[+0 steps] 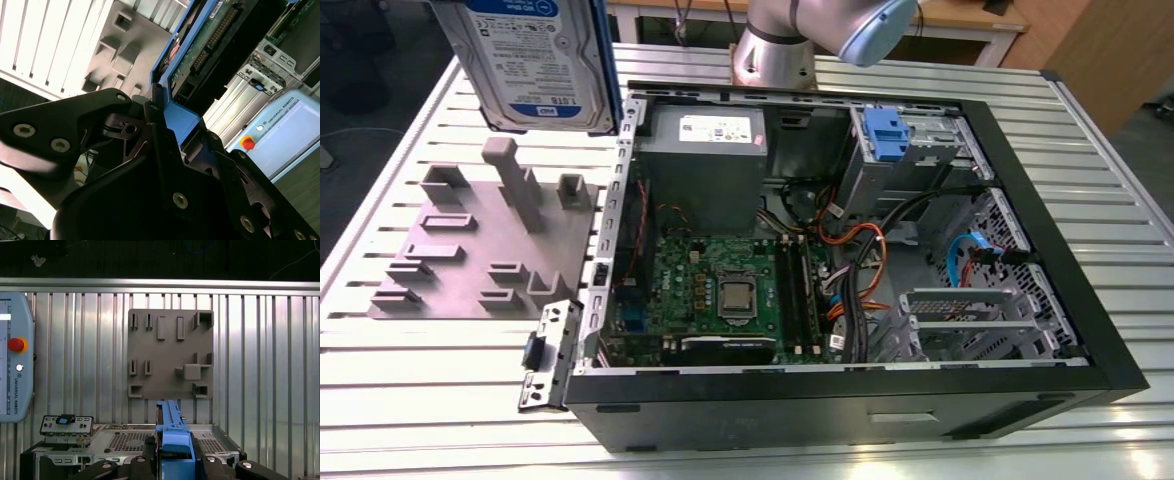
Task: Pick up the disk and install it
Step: 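Pick up the disk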
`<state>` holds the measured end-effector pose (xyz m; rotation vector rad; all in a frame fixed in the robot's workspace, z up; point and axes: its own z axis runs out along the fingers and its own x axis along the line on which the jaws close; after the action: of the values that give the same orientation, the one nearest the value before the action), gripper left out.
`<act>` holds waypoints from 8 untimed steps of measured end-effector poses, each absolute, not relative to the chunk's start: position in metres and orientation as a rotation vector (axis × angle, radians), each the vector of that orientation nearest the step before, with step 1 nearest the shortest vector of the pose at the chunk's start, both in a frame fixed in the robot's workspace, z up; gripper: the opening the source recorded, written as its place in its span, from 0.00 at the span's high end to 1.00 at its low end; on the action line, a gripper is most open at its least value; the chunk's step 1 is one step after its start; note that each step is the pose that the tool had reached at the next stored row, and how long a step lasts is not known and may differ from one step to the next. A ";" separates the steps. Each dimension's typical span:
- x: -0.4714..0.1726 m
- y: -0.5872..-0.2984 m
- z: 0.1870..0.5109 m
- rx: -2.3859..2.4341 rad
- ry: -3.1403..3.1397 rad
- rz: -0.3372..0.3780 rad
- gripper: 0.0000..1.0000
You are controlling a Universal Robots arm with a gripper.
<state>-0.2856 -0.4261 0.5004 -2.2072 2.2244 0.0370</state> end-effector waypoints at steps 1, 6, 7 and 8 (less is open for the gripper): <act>-0.285 -0.426 0.500 -2.207 2.224 0.037 0.64; -0.283 -0.426 0.500 -2.207 2.224 0.037 0.64; -0.283 -0.426 0.500 -2.207 2.224 0.037 0.64; -0.283 -0.426 0.500 -2.207 2.224 0.037 0.64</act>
<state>-0.2827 -0.4261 0.5004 -2.2073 2.2244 0.0370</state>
